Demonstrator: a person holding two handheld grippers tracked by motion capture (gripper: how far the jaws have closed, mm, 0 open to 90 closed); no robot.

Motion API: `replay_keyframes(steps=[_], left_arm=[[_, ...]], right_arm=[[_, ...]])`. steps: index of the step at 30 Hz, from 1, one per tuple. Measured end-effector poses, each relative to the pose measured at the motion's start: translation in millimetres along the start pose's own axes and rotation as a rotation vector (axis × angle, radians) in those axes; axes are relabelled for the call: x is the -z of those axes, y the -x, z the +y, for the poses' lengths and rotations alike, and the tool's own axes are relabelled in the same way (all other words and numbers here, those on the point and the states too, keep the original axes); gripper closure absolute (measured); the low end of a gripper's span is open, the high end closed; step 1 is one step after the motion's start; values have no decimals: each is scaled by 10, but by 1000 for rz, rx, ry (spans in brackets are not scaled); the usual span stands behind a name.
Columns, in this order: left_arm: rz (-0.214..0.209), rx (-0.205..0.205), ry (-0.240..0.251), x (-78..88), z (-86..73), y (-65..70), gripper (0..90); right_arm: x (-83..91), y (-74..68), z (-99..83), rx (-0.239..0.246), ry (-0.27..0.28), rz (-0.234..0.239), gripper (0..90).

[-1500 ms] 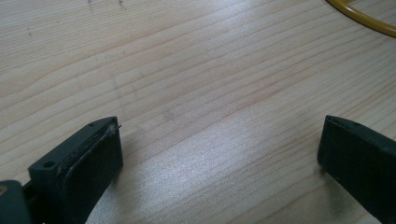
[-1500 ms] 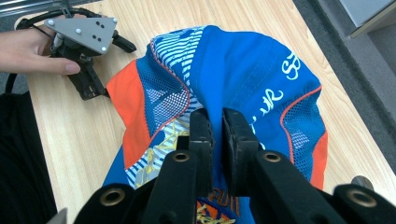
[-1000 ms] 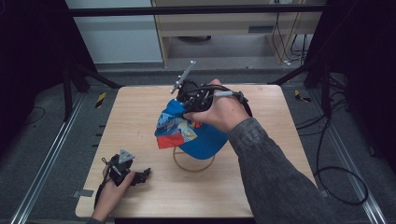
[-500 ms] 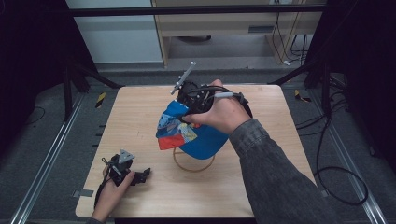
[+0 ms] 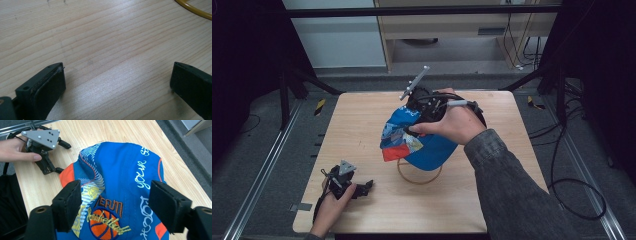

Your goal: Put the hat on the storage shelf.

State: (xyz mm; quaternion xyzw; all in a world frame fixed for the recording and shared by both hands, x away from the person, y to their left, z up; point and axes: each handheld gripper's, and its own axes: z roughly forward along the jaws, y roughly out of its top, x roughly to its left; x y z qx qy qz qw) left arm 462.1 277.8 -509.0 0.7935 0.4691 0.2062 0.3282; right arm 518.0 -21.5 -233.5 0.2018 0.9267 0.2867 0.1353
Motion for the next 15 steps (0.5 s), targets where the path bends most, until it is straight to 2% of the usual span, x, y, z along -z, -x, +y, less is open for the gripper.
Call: replay_keyframes(steps=[15], left_arm=[[1,0,0,0,0,0,0]], right_arm=[[33,43,-92,-37,28,-16,125]])
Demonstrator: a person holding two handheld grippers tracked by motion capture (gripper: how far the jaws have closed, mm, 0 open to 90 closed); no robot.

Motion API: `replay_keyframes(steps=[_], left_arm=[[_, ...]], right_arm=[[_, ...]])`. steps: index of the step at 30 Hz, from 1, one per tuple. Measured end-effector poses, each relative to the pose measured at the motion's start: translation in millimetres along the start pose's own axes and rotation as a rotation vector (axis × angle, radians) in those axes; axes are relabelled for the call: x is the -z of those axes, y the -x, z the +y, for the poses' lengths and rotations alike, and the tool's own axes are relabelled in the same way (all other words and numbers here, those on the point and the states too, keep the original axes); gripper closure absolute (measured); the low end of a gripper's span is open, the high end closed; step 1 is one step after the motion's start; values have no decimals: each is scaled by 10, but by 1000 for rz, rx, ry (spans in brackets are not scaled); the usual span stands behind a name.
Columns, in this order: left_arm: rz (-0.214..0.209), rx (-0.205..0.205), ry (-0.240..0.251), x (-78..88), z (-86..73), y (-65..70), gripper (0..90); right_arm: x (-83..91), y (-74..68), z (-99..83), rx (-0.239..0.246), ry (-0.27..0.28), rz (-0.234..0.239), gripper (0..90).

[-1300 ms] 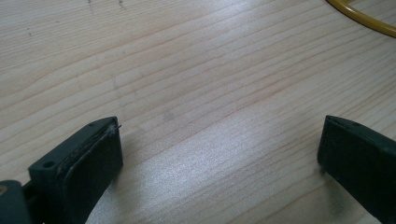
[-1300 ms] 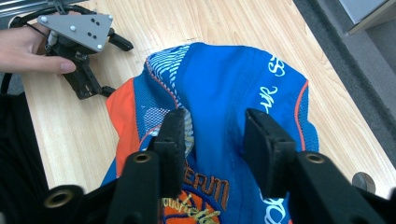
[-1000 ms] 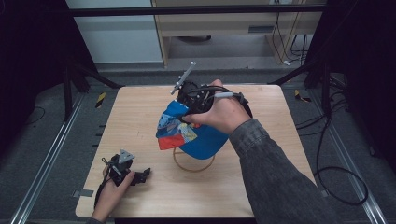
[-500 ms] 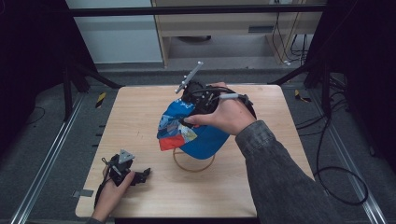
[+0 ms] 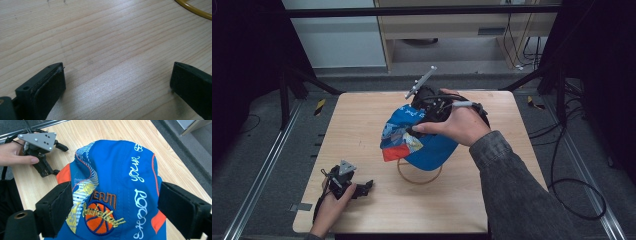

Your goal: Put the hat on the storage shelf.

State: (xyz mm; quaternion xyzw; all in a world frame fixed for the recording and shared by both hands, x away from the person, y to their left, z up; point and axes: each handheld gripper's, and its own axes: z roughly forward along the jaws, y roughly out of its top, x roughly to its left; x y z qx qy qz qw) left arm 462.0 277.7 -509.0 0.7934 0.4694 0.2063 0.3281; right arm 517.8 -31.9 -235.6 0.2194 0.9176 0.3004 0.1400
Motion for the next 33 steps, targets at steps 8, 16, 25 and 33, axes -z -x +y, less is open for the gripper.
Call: replay_keyframes(steps=[8,16,25,33], left_arm=[[0,-1,0,0,0,-1,0],[-1,0,0,0,0,-1,0],[-2,-2,-3,2,0,-1,0],[-4,-6,-5,3,1,3,0]], right_arm=[[19,24,-48,-12,12,-6,95],[49,61,-132,-34,24,-9,83],[94,121,-238,-56,44,-10,77],[138,154,-326,-59,64,-12,73]])
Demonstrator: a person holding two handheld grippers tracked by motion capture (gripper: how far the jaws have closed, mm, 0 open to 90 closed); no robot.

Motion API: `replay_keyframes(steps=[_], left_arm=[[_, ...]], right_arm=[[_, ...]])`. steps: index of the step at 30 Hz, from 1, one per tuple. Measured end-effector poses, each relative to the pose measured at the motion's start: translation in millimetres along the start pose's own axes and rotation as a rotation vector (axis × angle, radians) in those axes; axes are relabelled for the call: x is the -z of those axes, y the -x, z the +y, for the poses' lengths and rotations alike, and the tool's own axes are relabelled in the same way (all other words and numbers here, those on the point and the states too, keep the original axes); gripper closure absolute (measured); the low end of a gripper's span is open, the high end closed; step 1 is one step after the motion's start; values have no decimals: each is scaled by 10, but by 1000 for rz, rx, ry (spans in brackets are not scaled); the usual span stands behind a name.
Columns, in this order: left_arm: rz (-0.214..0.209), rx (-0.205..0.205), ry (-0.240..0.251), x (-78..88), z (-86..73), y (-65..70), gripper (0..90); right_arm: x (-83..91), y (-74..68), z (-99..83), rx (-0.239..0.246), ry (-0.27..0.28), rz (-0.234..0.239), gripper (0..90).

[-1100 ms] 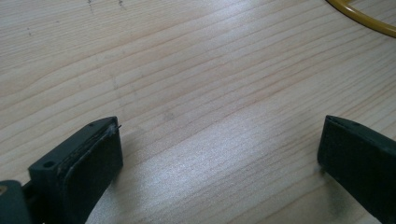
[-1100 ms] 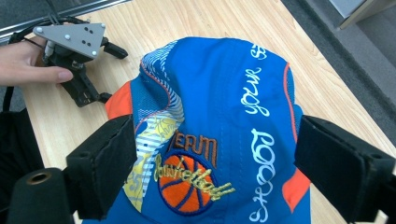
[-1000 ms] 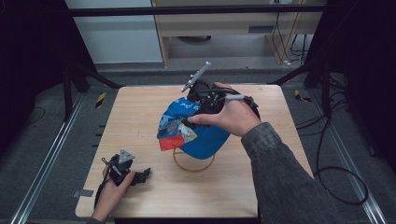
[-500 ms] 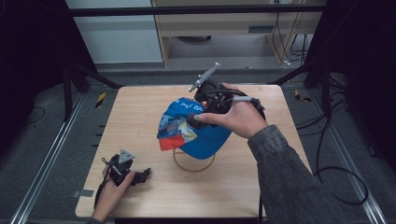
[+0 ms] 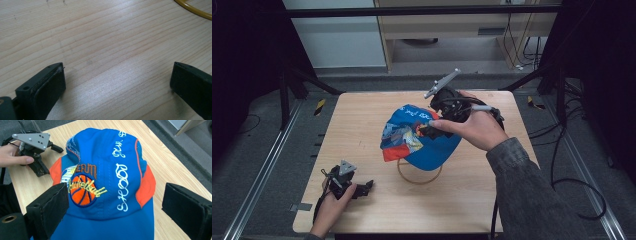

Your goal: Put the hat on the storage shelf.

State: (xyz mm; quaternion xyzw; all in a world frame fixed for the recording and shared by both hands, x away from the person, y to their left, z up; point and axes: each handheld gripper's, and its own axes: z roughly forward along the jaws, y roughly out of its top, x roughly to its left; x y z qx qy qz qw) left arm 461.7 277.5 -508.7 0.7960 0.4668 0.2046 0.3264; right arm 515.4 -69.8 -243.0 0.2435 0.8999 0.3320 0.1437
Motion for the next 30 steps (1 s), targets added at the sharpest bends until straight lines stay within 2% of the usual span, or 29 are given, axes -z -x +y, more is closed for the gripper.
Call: replay_keyframes(steps=[20,30], left_arm=[[1,2,3,-2,-1,2,0],[1,2,3,-2,-1,2,0]], right_arm=[[195,153,-242,-47,41,-33,67],[336,247,-352,-86,72,-69,70]])
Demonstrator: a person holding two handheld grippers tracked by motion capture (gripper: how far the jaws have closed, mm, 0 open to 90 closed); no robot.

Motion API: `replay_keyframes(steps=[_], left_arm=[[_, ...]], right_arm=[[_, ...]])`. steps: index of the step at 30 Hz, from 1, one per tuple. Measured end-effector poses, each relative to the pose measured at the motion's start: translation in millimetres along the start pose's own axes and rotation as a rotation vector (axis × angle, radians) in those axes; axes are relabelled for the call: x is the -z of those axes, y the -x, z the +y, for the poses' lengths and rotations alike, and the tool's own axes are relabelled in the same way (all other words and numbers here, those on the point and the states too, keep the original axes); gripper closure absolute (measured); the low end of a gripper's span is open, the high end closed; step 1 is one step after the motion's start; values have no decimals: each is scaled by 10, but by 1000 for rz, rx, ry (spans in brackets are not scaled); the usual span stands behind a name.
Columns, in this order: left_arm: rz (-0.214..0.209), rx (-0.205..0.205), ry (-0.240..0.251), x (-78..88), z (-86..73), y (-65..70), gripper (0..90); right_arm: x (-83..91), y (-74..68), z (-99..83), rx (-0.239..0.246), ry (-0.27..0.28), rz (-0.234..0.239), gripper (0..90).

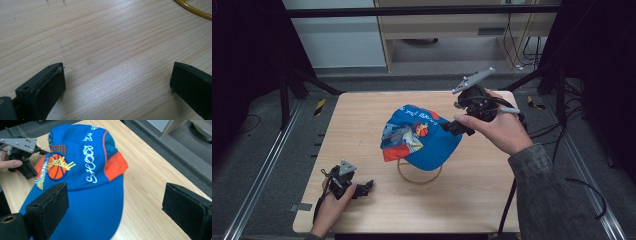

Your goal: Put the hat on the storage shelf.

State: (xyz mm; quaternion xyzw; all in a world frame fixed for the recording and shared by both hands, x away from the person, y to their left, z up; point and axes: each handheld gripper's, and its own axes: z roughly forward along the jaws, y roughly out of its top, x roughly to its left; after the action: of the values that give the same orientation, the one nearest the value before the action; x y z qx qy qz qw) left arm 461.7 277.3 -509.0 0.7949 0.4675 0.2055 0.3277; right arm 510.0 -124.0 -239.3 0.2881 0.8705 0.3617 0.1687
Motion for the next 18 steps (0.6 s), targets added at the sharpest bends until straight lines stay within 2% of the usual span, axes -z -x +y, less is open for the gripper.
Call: replay_keyframes(steps=[18], left_arm=[[0,0,1,-1,-1,0,0]], right_arm=[[261,214,-222,-67,56,-75,77]])
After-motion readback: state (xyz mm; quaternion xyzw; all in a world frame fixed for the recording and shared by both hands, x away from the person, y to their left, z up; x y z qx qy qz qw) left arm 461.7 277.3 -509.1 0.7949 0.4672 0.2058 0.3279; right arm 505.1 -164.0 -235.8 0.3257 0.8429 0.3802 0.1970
